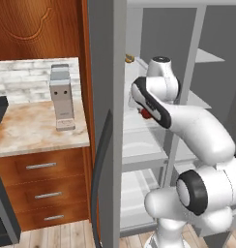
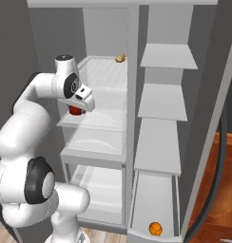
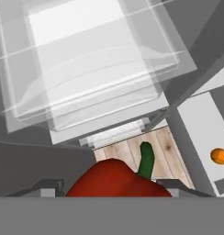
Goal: Take the bell pepper and orange from the fridge shelf and place them in the freezer drawer to begin freezing them.
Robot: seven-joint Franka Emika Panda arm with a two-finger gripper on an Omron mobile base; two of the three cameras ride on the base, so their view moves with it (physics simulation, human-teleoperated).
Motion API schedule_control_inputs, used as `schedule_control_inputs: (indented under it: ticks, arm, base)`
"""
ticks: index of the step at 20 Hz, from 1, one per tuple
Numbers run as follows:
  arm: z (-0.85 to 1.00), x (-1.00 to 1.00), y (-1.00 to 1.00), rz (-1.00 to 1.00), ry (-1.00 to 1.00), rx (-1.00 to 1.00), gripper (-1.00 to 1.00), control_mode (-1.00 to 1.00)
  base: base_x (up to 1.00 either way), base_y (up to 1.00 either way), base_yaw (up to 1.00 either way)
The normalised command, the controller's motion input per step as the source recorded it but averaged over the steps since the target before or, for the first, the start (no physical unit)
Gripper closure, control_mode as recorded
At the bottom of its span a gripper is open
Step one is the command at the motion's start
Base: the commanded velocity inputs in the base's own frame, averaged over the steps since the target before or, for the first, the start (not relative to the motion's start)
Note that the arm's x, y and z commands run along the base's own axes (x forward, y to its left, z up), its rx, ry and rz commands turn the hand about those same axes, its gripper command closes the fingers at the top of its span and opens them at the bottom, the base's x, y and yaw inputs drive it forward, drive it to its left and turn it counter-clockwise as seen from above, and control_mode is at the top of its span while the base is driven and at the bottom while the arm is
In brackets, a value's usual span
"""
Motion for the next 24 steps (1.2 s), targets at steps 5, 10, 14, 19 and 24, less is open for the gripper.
schedule_control_inputs:
  ticks: [5,10,14,19,24]
  arm:
    - [-0.78,-1.00,-0.05,0.01,0.00,0.07,1.00,-1.00]
    - [-0.32,-0.56,-0.03,0.00,0.04,0.01,1.00,-1.00]
    - [0.00,0.00,0.00,0.00,0.00,0.00,1.00,1.00]
    - [0.00,0.00,0.00,0.00,0.00,0.00,1.00,1.00]
    - [0.00,0.00,0.00,0.00,0.00,0.00,1.00,1.00]
  base:
    - [0.00,0.00,0.00]
    - [0.00,0.00,0.00]
    - [-0.08,0.00,0.00]
    - [-0.63,0.01,-0.05]
    - [-0.65,0.00,-0.31]
